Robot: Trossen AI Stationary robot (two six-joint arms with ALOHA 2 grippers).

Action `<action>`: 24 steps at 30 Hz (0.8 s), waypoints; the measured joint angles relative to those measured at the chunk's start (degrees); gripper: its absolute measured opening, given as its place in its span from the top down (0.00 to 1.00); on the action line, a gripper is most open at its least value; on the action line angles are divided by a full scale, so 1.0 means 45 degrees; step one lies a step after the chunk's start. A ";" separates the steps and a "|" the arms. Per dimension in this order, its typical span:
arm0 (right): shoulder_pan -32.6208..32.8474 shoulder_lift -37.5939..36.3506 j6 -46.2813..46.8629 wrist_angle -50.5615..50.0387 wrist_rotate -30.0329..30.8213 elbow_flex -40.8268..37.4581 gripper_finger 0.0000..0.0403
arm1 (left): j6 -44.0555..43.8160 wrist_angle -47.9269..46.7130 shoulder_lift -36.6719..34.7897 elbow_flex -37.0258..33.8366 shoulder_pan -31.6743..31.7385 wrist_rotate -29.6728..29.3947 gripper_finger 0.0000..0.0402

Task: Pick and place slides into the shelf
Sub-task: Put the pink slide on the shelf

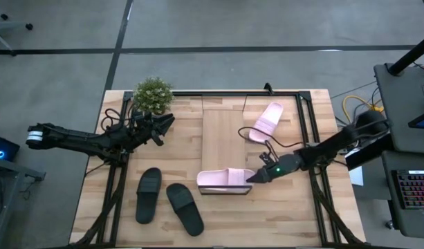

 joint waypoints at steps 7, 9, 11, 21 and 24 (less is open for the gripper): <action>0.0000 -0.1900 -0.1082 -0.1095 0.0717 0.0000 0.60 | 0.0000 0.0001 0.0000 -0.0005 0.0000 0.0000 0.73; 0.0000 -0.2541 -0.1250 -0.2074 0.0717 0.0000 0.61 | 0.0000 -0.0002 0.0005 -0.0005 0.0000 0.0000 0.73; 0.0000 -0.3183 -0.1499 -0.2863 0.0717 0.0000 0.62 | -0.0002 -0.0002 0.0000 -0.0005 0.0000 0.0000 0.73; 0.0000 -0.5953 -0.5168 -0.1017 0.3223 -0.0015 0.66 | -0.0005 0.0008 0.0020 -0.0010 0.0000 0.0044 0.73; 0.0000 -0.6434 -0.7540 0.0540 0.4175 -0.0010 0.67 | -0.0010 -0.0003 0.0095 -0.0010 0.0000 0.0046 0.73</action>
